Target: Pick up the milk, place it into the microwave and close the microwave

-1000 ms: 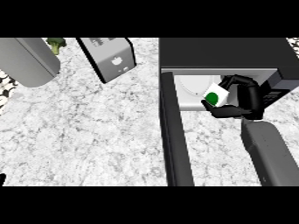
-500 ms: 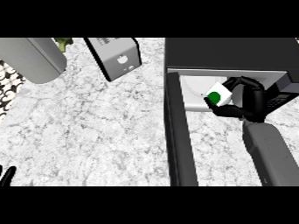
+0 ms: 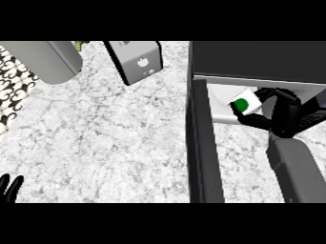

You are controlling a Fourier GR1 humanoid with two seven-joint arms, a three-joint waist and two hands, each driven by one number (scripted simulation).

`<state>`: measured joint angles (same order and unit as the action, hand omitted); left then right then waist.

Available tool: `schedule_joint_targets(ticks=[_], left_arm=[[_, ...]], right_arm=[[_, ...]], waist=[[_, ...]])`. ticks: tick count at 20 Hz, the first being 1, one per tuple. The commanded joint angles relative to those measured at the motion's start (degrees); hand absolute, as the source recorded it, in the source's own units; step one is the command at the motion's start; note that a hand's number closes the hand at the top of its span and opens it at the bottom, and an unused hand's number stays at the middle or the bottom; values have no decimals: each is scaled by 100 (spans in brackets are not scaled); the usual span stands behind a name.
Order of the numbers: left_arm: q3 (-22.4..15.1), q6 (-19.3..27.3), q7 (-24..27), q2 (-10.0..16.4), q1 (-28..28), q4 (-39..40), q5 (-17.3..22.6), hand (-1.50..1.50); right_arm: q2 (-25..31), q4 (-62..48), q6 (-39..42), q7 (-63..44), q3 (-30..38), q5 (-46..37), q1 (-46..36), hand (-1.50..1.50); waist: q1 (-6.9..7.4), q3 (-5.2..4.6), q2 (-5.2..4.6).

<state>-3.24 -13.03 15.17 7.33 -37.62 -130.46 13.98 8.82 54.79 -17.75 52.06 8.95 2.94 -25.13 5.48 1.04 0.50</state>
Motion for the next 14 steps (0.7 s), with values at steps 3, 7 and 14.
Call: schedule_joint_targets(ticks=[3,7,14], left_arm=[[-1,6,-73,77,119,16,-146,-150],[-44,46,-98,81,239,101,-303,-150],[-180,-8,-148,118,474,155,-383,-150]], right_arm=[[528,-813,-1152,-707,25,-827,-709,-150],[489,-771,-1354,-552,78,-931,-607,-150],[214,-785,-1302,-604,24,-1069,-358,-150]], waist=[[463,-138,-379],[541,-133,-418],[689,-120,-467]])
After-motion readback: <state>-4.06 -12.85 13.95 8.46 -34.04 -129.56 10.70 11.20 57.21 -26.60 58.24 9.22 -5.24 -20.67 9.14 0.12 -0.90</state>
